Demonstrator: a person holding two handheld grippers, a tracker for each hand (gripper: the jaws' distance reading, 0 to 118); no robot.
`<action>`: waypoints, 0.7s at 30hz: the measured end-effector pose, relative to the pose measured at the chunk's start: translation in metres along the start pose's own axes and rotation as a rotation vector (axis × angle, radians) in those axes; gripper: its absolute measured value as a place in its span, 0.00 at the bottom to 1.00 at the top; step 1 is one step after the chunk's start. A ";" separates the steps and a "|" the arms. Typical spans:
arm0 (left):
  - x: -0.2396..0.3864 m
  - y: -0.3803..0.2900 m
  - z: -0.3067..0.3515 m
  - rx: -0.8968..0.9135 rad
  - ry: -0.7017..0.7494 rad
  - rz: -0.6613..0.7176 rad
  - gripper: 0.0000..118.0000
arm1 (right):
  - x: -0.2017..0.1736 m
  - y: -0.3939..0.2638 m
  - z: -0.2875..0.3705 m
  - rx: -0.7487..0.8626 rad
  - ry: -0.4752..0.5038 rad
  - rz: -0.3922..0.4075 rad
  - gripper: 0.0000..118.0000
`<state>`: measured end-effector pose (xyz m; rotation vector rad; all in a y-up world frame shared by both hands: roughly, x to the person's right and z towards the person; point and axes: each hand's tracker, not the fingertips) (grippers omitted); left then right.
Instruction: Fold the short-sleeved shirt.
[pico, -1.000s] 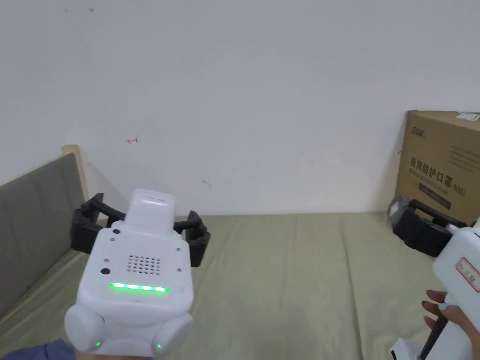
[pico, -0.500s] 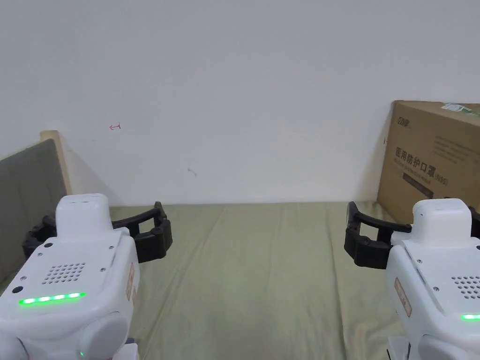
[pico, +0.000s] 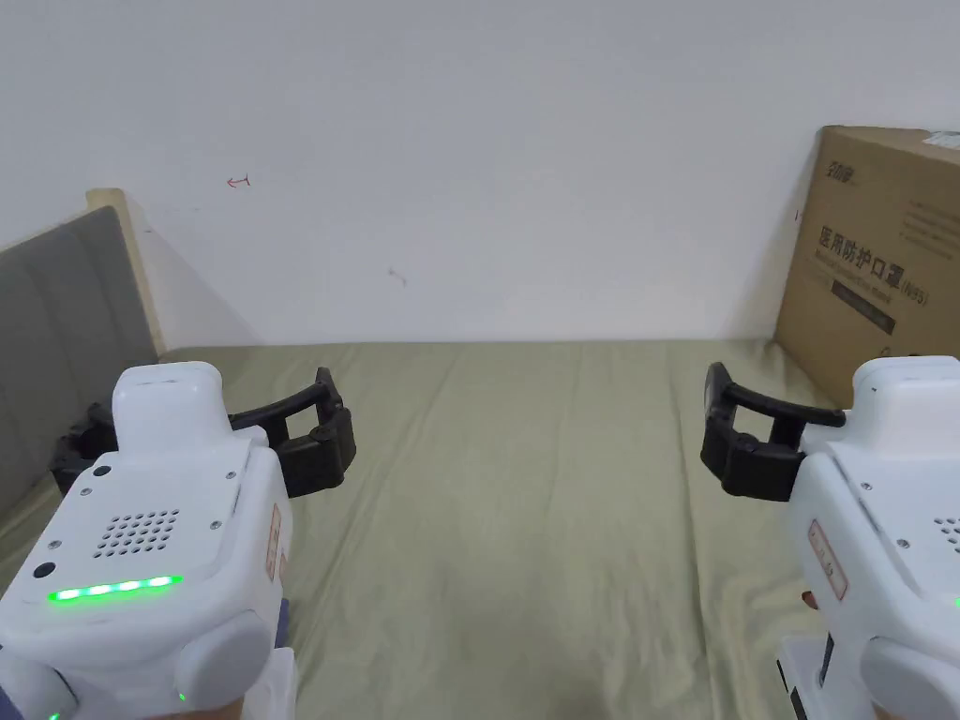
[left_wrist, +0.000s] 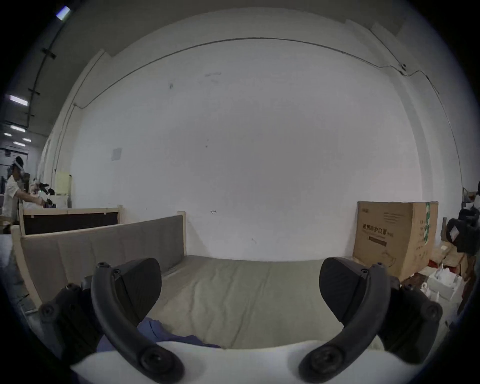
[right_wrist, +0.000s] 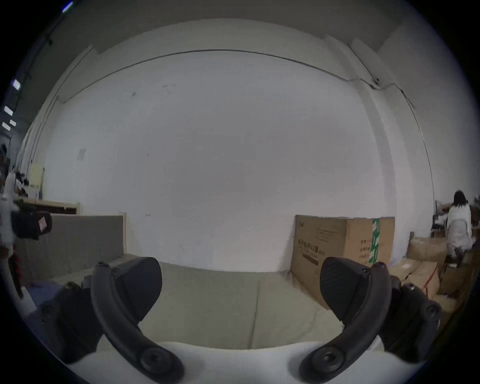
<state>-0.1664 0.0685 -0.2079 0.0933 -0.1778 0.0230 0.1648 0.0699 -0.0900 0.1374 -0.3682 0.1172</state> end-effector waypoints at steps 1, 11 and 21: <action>0.000 0.000 0.000 0.001 -0.004 -0.010 1.00 | -0.001 -0.001 0.001 0.010 0.007 0.000 1.00; 0.006 0.005 -0.010 -0.022 -0.027 -0.030 1.00 | 0.003 0.004 -0.002 0.014 -0.035 -0.032 1.00; 0.012 0.018 -0.016 -0.017 -0.033 -0.039 1.00 | 0.003 0.012 -0.006 0.004 -0.037 -0.021 1.00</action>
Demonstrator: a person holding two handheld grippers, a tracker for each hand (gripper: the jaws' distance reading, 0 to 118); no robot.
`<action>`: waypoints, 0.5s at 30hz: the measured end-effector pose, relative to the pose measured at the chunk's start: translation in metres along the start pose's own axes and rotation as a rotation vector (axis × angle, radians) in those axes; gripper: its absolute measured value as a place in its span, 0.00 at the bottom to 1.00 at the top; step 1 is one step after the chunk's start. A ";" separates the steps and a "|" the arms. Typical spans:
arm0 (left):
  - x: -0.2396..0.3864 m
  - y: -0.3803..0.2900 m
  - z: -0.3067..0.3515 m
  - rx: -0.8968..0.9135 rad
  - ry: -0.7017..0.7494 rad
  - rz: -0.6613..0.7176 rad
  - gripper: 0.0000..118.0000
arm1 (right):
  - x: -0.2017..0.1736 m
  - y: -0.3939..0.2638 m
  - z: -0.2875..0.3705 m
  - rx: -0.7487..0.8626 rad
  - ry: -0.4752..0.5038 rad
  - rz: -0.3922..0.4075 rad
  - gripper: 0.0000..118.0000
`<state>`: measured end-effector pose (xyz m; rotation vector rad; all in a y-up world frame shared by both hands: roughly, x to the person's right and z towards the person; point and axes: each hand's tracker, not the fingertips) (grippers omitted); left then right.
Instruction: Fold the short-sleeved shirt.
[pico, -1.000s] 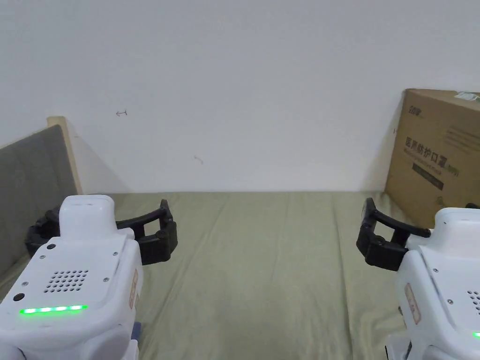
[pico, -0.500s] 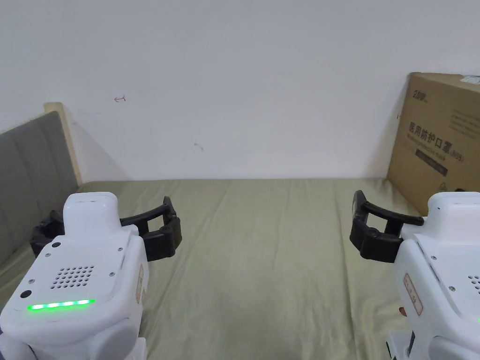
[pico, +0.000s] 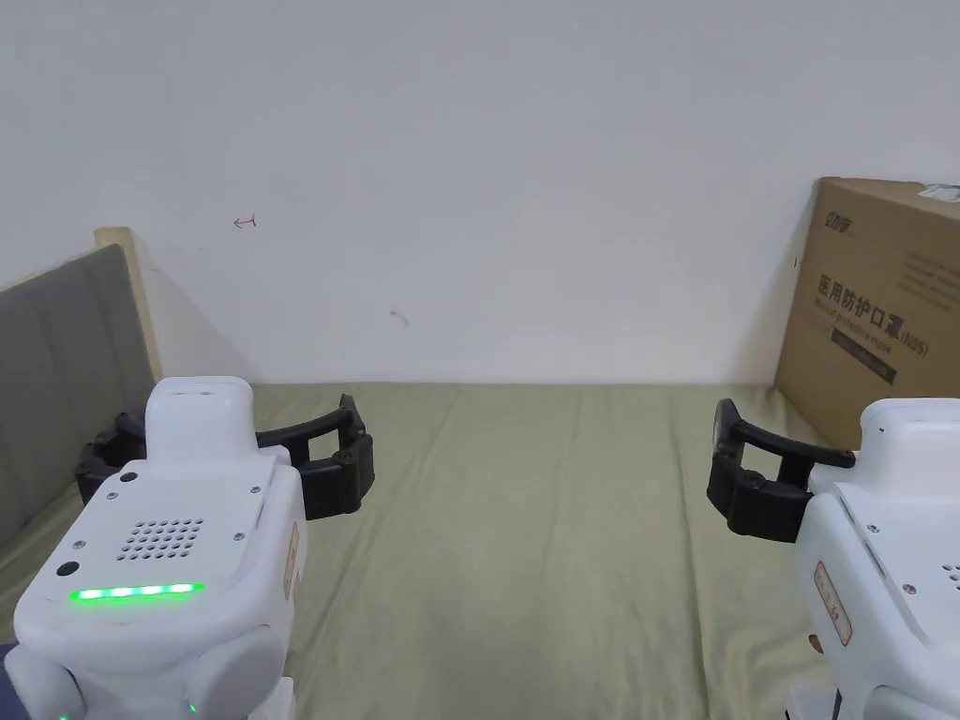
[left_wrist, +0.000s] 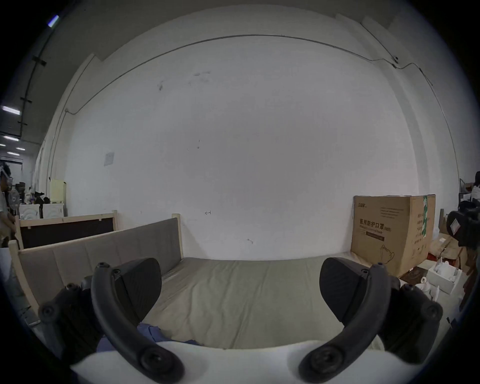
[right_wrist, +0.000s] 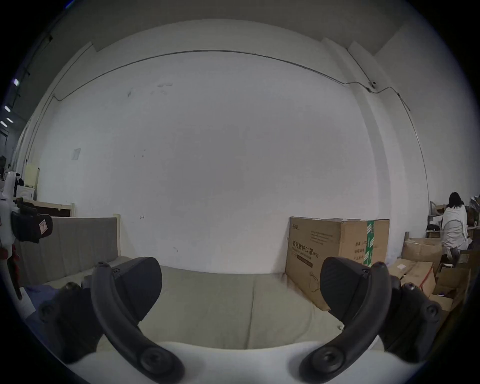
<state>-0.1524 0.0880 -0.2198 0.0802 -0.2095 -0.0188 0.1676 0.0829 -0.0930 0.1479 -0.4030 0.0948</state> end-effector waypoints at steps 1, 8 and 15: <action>0.000 0.001 0.000 0.003 -0.003 0.000 1.00 | -0.001 0.001 0.000 -0.012 -0.011 -0.001 1.00; 0.003 0.004 0.000 -0.026 -0.025 0.006 1.00 | 0.003 0.001 0.001 -0.068 -0.027 -0.085 1.00; 0.001 -0.011 0.007 -0.089 -0.054 0.000 0.00 | 0.002 0.001 0.022 -0.062 -0.075 -0.075 0.00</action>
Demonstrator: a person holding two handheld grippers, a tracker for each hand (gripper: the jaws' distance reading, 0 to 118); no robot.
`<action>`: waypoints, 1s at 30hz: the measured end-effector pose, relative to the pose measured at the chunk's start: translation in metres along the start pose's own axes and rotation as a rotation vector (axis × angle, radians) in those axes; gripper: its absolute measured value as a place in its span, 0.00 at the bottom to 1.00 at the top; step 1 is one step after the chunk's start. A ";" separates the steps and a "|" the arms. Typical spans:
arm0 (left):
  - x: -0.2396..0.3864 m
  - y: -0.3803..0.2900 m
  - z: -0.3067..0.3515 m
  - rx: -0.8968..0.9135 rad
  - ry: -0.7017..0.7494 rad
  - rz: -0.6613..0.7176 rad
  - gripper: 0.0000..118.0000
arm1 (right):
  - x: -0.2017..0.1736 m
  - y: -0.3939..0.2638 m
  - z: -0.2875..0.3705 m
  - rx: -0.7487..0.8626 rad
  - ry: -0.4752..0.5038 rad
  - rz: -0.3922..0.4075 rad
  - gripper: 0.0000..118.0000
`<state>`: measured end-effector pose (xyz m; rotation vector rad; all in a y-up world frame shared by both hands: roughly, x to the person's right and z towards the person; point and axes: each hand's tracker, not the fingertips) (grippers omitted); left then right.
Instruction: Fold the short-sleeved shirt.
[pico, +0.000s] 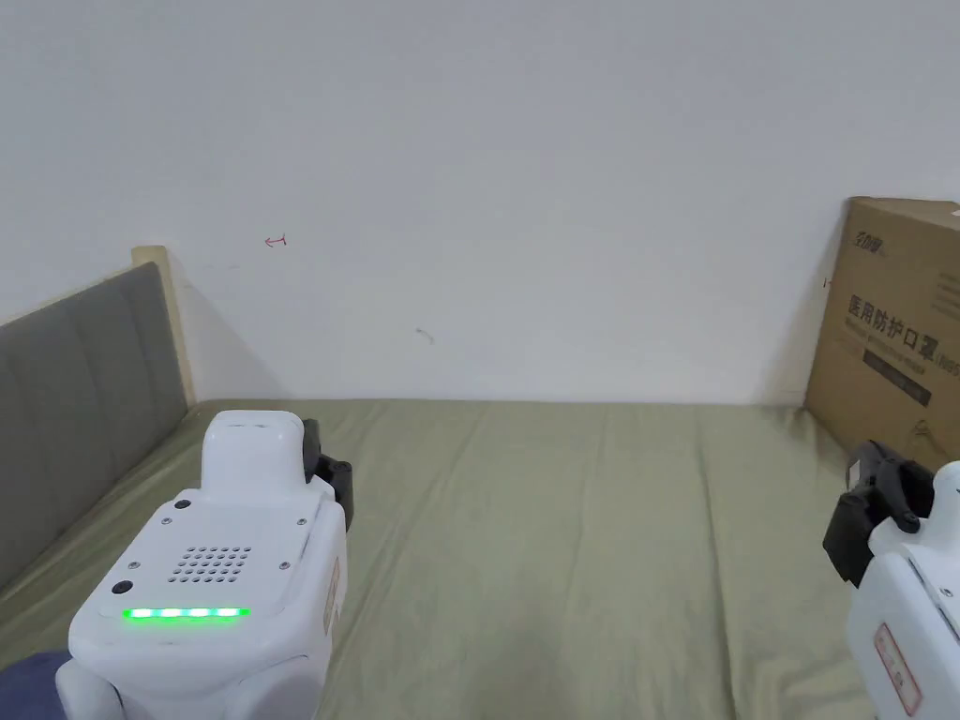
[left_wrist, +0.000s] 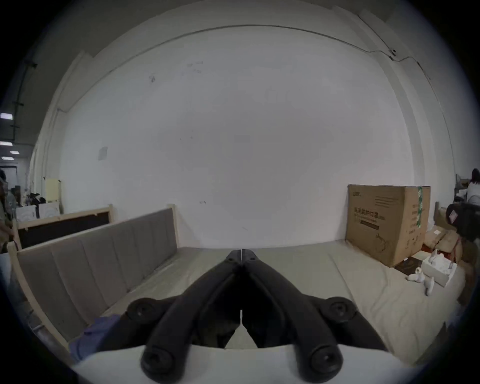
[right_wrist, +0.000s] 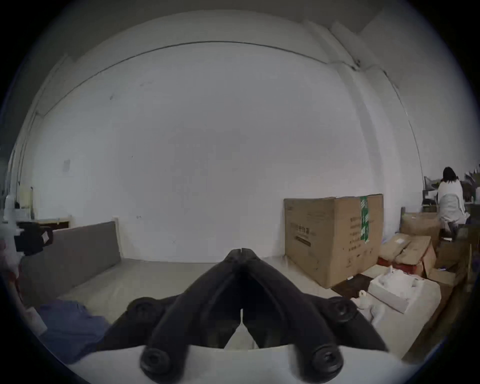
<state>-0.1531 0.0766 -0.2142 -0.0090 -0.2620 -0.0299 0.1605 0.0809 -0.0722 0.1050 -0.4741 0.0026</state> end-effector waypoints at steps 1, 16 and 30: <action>0.000 -0.003 0.002 0.008 0.013 0.002 0.00 | 0.003 0.002 0.001 -0.039 0.097 -0.036 0.00; -0.130 -0.047 0.108 -0.195 0.431 0.003 0.00 | -0.115 -0.040 0.012 -0.147 0.466 -0.016 0.00; -0.232 -0.095 0.184 -0.347 0.660 0.068 0.00 | -0.269 -0.094 0.049 -0.298 0.805 0.015 0.00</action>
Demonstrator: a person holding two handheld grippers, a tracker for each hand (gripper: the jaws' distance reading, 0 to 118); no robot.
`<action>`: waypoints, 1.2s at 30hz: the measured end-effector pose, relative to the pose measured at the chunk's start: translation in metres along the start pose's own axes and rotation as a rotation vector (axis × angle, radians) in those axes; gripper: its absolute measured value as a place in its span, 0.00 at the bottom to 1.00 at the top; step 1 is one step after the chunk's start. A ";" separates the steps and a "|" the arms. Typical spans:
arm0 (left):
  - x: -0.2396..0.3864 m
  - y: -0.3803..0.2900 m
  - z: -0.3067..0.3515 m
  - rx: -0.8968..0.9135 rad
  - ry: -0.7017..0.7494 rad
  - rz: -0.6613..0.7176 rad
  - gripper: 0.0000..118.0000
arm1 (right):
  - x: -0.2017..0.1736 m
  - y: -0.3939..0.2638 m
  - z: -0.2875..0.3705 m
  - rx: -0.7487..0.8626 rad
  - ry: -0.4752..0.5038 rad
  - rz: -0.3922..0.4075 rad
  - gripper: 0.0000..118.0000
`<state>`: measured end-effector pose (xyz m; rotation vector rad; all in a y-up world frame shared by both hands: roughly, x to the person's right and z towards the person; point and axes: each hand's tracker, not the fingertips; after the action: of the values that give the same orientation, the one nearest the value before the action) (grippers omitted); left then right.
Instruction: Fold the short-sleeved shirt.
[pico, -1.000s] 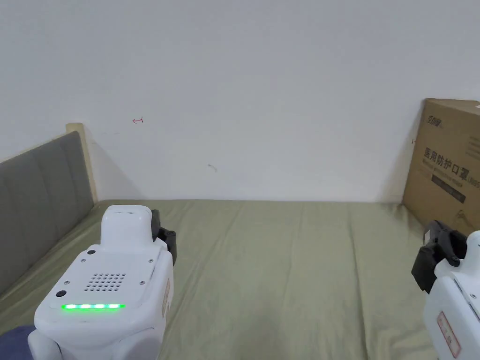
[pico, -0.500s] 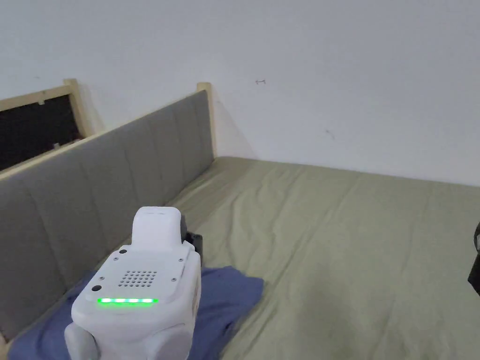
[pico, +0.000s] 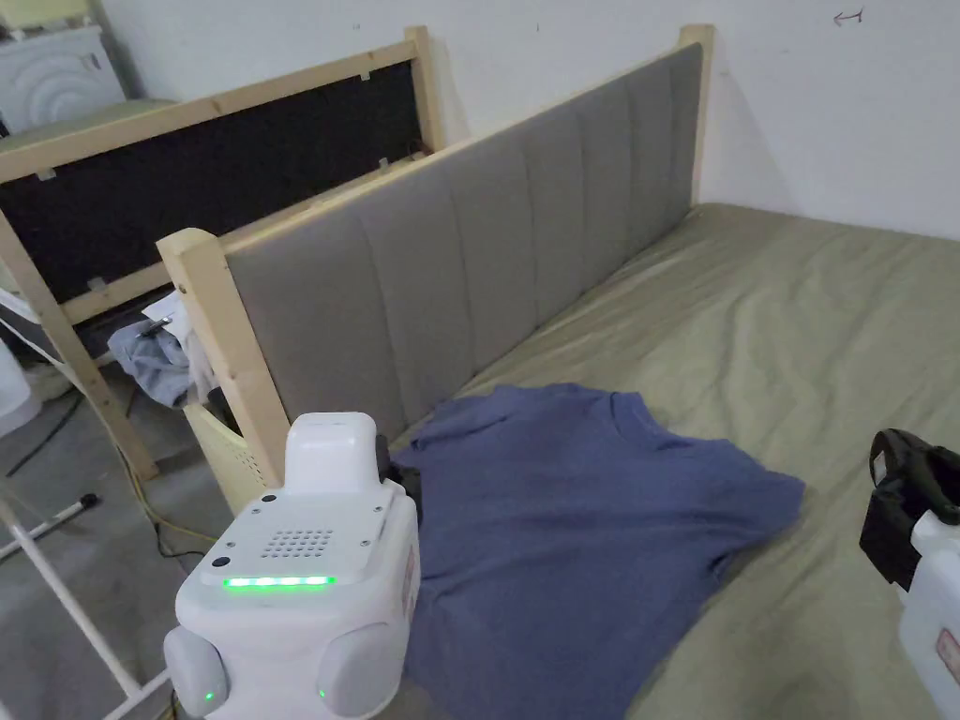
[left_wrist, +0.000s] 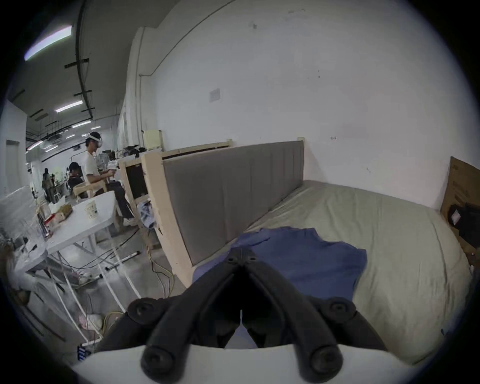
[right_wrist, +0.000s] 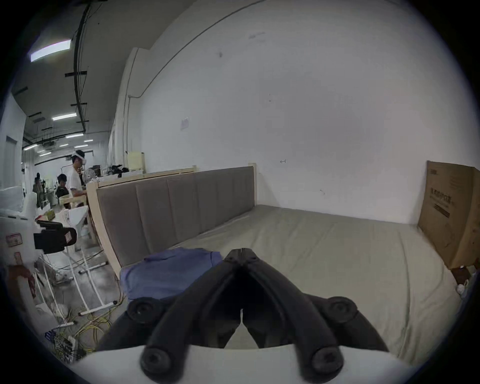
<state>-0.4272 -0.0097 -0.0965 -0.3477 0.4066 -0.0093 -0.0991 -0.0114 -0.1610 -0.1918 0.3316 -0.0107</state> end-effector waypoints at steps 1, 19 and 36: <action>0.006 0.000 -0.008 -0.018 -0.018 -0.019 0.00 | 0.003 0.001 -0.002 -0.003 -0.001 0.003 0.00; 0.141 -0.078 -0.328 -0.794 -0.367 -0.219 0.94 | 0.089 -0.053 -0.036 -0.248 -0.166 0.049 0.00; 0.133 -0.095 -0.309 -0.643 -0.372 -0.272 0.01 | 0.131 -0.079 -0.030 -0.334 -0.194 -0.029 0.00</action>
<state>-0.4199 -0.2114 -0.3819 -1.0202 -0.0219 -0.0793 0.0170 -0.1002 -0.2161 -0.5248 0.1344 0.0346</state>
